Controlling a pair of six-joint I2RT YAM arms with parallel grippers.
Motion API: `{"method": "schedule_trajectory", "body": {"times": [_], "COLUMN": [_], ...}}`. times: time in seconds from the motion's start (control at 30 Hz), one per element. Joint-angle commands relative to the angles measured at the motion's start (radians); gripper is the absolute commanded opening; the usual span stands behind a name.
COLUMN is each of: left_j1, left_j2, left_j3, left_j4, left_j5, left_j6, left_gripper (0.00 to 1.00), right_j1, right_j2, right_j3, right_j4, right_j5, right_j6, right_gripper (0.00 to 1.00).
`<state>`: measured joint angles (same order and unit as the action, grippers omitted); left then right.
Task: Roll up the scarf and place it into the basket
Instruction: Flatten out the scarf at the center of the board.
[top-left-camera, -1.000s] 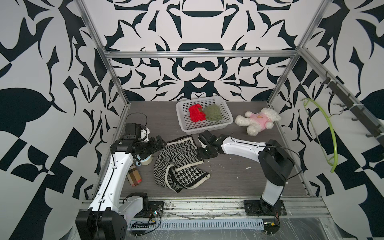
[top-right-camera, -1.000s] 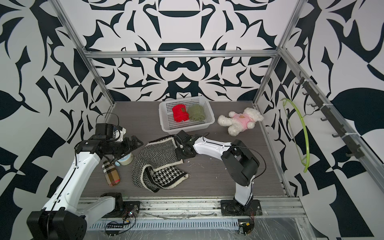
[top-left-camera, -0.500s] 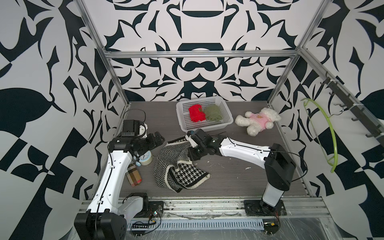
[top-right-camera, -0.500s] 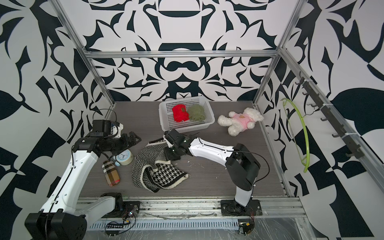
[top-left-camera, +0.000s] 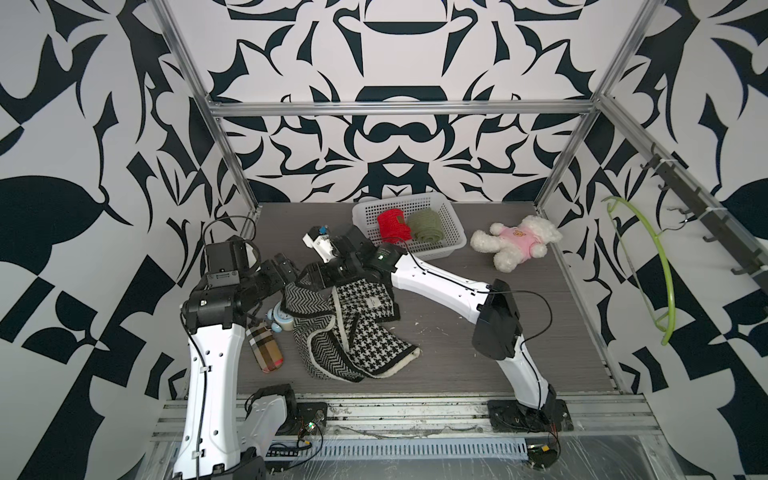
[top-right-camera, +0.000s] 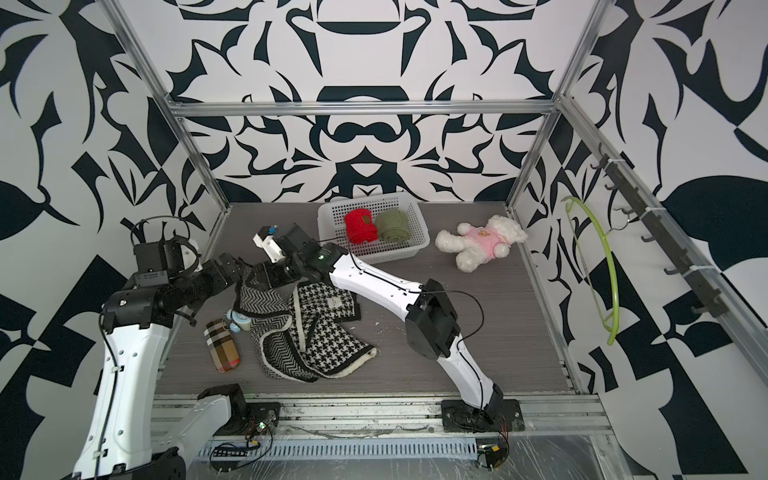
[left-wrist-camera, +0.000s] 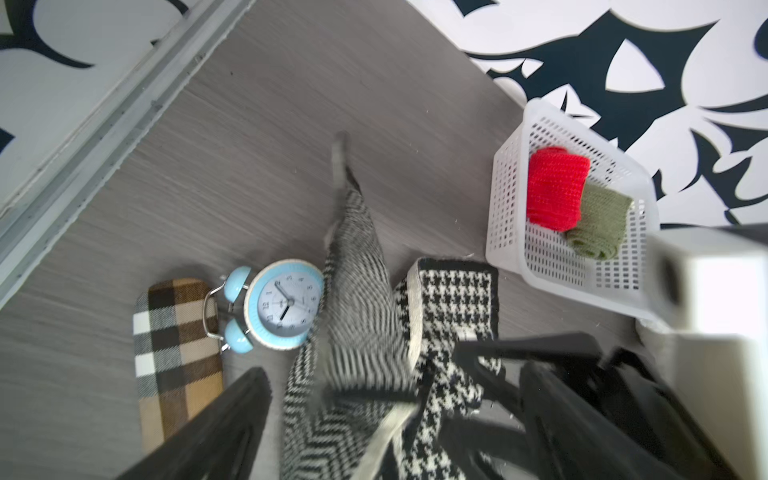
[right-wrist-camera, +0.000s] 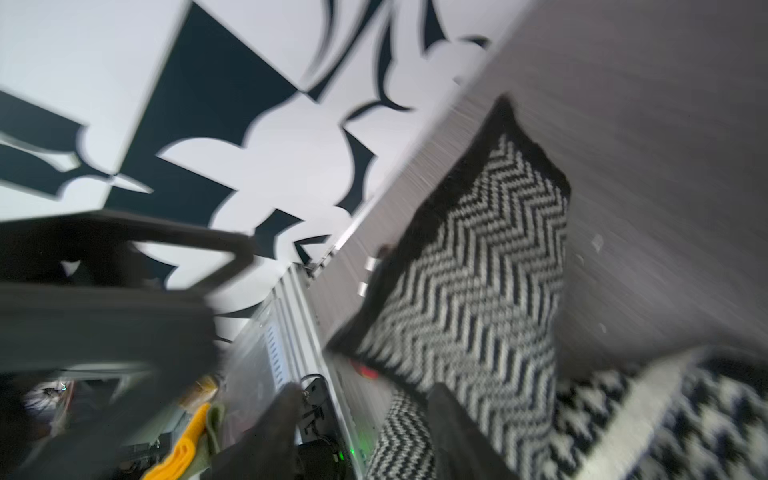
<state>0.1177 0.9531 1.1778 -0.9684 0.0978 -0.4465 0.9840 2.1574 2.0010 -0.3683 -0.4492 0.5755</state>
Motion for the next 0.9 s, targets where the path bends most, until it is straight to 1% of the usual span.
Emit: {"method": "schedule_trajectory", "body": {"times": [0.0, 0.1, 0.17, 0.23, 0.27, 0.33, 0.47, 0.63, 0.67, 0.7, 0.73, 0.8, 0.83, 0.87], "left_j1": [0.006, 0.004, 0.004, 0.002, -0.001, -0.012, -0.031, -0.072, -0.085, -0.108, -0.13, -0.175, -0.194, -0.206], "left_j2": [0.027, 0.042, 0.059, 0.092, 0.105, 0.115, 0.104, 0.115, 0.118, 0.126, 0.134, 0.149, 0.159, 0.168], "left_j3": [-0.013, -0.033, -0.046, -0.057, -0.063, -0.088, -0.136, -0.151, -0.155, -0.16, -0.165, -0.175, -0.178, -0.181], "left_j4": [-0.038, -0.001, 0.031, 0.051, 0.058, 0.077, 0.116, 0.13, 0.136, 0.141, 0.146, 0.146, 0.147, 0.175], "left_j5": [0.012, 0.055, 0.126, 0.242, 0.275, 0.307, 0.313, 0.303, 0.297, 0.289, 0.275, 0.254, 0.247, 0.244], "left_j6": [0.016, -0.011, -0.023, -0.03, -0.035, -0.05, -0.081, -0.096, -0.101, -0.105, -0.111, -0.119, -0.122, -0.125], "left_gripper": [0.99, 0.99, 0.99, 0.99, 0.99, 0.99, 0.99, 0.99, 0.99, 0.99, 0.99, 0.99, 0.99, 0.99], "right_j1": [-0.058, -0.062, -0.059, -0.046, -0.04, -0.028, 0.009, 0.052, 0.054, 0.056, 0.055, 0.042, 0.029, 0.02], "right_j2": [-0.178, -0.247, -0.282, -0.323, -0.339, -0.361, -0.318, -0.177, -0.155, -0.139, -0.14, -0.193, -0.244, -0.306], "right_j3": [-0.175, -0.305, -0.399, -0.506, -0.546, -0.615, -0.634, -0.574, -0.571, -0.58, -0.609, -0.689, -0.747, -0.8], "right_j4": [0.023, -0.123, -0.149, -0.146, -0.146, -0.149, -0.185, -0.259, -0.275, -0.286, -0.292, -0.288, -0.272, -0.255], "right_j5": [0.084, 0.207, 0.21, 0.217, 0.236, 0.263, 0.313, 0.338, 0.349, 0.357, 0.387, 0.442, 0.466, 0.492], "right_j6": [0.019, -0.066, -0.077, -0.08, -0.078, -0.081, -0.101, -0.114, -0.107, -0.093, -0.065, -0.015, 0.015, 0.029], "right_gripper": [0.63, 0.64, 0.64, 0.64, 0.64, 0.64, 0.64, 0.62, 0.59, 0.44, 0.26, 0.05, 0.01, 0.0]}}
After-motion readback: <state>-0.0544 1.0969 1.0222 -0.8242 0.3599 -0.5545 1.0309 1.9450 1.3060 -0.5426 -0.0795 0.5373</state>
